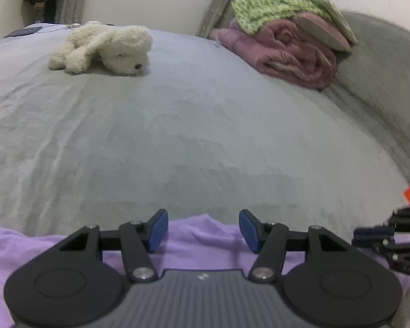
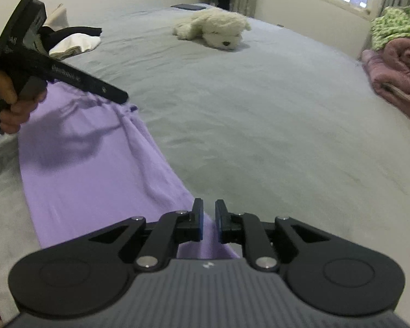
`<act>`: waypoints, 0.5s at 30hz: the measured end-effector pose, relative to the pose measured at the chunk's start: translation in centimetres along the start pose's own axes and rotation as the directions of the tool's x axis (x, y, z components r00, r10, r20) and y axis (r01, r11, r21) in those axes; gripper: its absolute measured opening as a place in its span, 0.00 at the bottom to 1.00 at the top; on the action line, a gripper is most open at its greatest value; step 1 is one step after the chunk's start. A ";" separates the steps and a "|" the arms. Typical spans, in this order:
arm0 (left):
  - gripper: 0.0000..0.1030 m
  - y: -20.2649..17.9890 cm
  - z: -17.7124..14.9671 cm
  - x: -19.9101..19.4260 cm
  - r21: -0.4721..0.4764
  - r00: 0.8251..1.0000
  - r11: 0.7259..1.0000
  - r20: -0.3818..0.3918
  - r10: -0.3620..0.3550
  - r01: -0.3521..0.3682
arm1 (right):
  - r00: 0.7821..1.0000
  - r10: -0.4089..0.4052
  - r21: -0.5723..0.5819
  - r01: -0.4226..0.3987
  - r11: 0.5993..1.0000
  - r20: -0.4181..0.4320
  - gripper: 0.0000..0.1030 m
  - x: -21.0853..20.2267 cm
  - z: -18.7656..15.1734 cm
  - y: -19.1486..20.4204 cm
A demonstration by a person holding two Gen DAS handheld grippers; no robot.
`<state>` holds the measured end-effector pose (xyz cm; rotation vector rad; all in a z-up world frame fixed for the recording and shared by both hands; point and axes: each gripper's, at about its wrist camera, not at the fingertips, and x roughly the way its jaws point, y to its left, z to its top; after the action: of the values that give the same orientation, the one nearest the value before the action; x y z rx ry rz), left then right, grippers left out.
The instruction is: Fold clothes
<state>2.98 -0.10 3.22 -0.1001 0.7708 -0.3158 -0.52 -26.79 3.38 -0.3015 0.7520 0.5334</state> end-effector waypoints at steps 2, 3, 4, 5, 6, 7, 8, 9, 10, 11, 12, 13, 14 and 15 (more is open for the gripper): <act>0.57 -0.4 -0.3 0.5 0.050 0.999 0.998 -0.020 0.051 -0.050 | 1.000 0.009 -0.025 -0.009 1.000 -0.009 0.14 0.6 0.5 0.7; 0.57 -0.6 -0.4 0.7 0.079 0.997 0.994 -0.020 0.080 -0.079 | 1.000 0.006 -0.041 -0.007 0.999 -0.016 0.14 0.8 0.6 1.1; 0.57 -0.7 -0.3 0.6 0.101 0.995 0.990 -0.017 0.102 -0.099 | 1.000 0.003 -0.058 -0.004 0.998 -0.023 0.14 1.0 0.6 1.4; 0.57 -0.8 -0.3 0.4 0.111 0.993 0.988 -0.015 0.114 -0.112 | 0.999 -0.001 -0.067 -0.001 0.998 -0.035 0.14 1.1 0.5 1.5; 0.57 -0.7 -0.2 0.2 0.114 0.993 0.987 -0.013 0.119 -0.116 | 0.999 -0.007 -0.065 0.005 0.998 -0.034 0.14 1.1 0.6 1.5; 0.57 -0.6 -0.1 -0.1 0.110 0.993 0.987 -0.012 0.116 -0.114 | 0.999 -0.013 -0.062 0.011 0.998 -0.032 0.14 1.1 0.6 1.4; 0.57 -0.4 0.0 -0.3 0.104 0.994 0.989 -0.011 0.110 -0.109 | 0.999 -0.020 -0.058 0.018 0.998 -0.029 0.14 1.1 0.6 1.3; 0.57 -0.2 0.0 -0.5 0.099 0.994 0.989 -0.012 0.107 -0.105 | 0.999 -0.030 -0.044 0.029 0.999 -0.017 0.14 1.0 0.8 1.2; 0.57 0.0 0.1 -0.5 0.095 0.994 0.990 -0.012 0.108 -0.107 | 1.000 -0.031 -0.028 0.031 0.999 -0.001 0.14 0.9 1.0 1.1; 0.57 0.1 0.2 -0.6 0.090 0.994 0.990 -0.012 0.111 -0.109 | 0.999 -0.031 -0.011 0.032 0.999 0.015 0.14 0.9 1.2 1.0; 0.57 0.3 0.2 -0.6 0.084 0.993 0.990 -0.015 0.113 -0.111 | 0.999 -0.020 0.010 0.020 1.000 0.031 0.14 1.1 1.5 1.0; 0.57 0.5 0.3 -0.6 0.077 0.993 0.991 -0.020 0.115 -0.113 | 0.999 -0.008 0.031 0.007 0.999 0.047 0.14 1.2 1.8 1.1; 0.57 0.7 0.3 -0.5 0.070 0.992 0.990 -0.026 0.120 -0.118 | 0.999 -0.002 0.048 -0.001 0.999 0.053 0.14 1.6 2.2 1.2; 0.57 0.9 0.3 -0.5 0.062 0.991 0.990 -0.033 0.127 -0.125 | 0.998 0.003 0.061 -0.007 0.998 0.055 0.14 1.9 2.5 1.5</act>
<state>3.07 0.89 3.63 0.0114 0.7997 -0.2210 1.24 -23.78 3.65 -0.2277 0.7141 0.5207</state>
